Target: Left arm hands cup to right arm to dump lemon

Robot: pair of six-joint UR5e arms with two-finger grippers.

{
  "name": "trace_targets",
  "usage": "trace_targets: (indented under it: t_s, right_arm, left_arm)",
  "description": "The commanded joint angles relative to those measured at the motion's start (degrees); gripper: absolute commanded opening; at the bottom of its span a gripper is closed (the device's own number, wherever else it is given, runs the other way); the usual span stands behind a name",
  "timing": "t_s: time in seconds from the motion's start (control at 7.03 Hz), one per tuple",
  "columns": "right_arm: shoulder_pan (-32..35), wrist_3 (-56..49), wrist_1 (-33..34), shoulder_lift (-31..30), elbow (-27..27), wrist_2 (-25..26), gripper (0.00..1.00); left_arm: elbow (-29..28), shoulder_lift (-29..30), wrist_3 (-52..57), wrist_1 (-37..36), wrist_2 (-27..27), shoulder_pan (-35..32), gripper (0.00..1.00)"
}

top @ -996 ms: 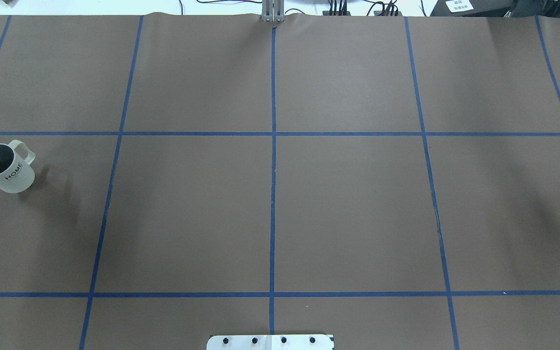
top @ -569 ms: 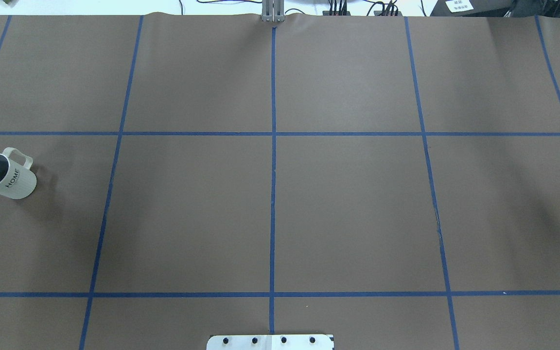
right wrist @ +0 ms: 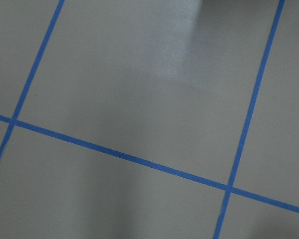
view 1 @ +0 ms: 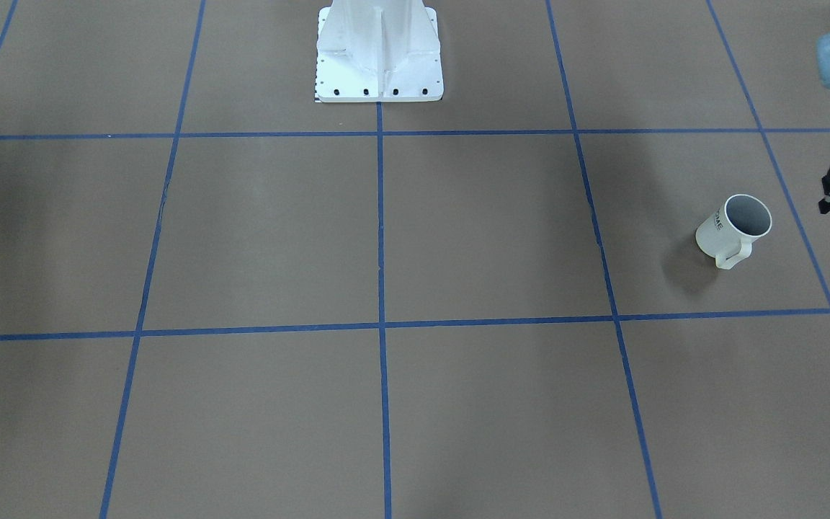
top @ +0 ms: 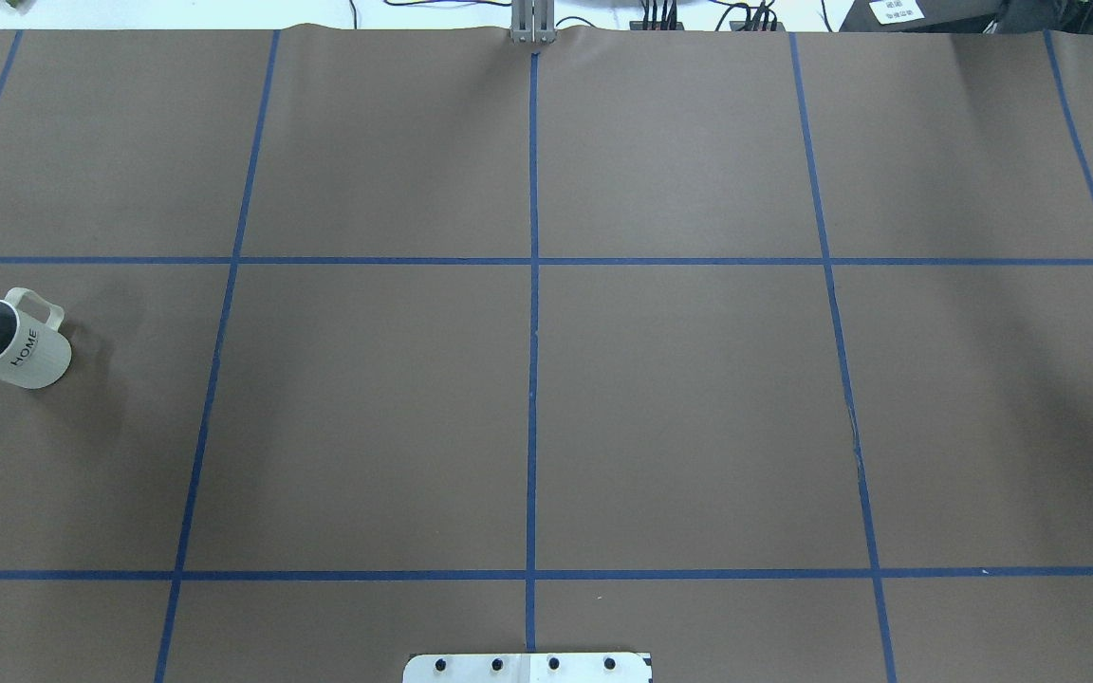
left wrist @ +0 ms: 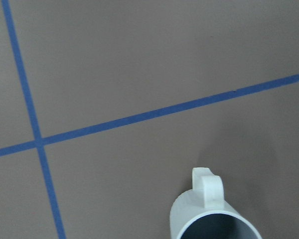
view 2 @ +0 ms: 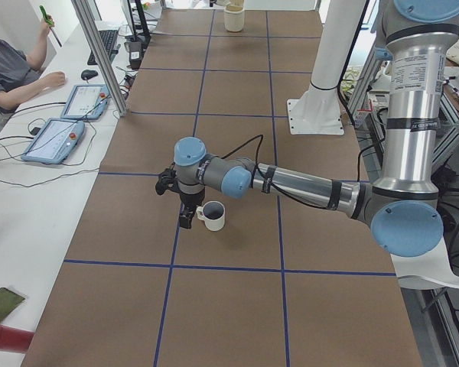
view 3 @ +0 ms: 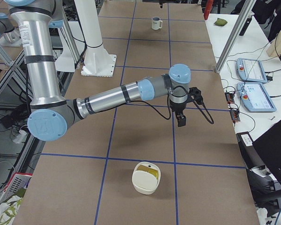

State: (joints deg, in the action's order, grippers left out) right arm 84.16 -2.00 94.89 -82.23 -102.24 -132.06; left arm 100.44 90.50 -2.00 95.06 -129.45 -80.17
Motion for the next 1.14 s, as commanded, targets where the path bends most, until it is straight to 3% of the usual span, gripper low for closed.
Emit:
trace_targets:
  t_s: [0.0, 0.43, 0.85, 1.0]
  right_arm:
    - [3.10, -7.82, 6.60, -1.25, 0.37, -0.04, 1.00]
    - [4.17, -7.85, 6.10, -7.94, 0.28, 5.64, 1.00]
    - [4.17, -7.23, 3.04, -11.54, 2.65, 5.41, 1.00]
    - [4.17, -7.14, 3.02, -11.72, 2.57, 5.32, 1.00]
  left_arm:
    - [0.02, 0.82, 12.45, -9.53, 0.07, -9.63, 1.00]
    - [-3.23, -3.12, 11.85, -9.11, 0.34, -14.28, 1.00]
    - [-1.91, -4.81, 11.41, -9.45, -0.19, -14.57, 1.00]
    - [-2.09, -4.81, 11.32, -9.54, -3.32, -14.57, 1.00]
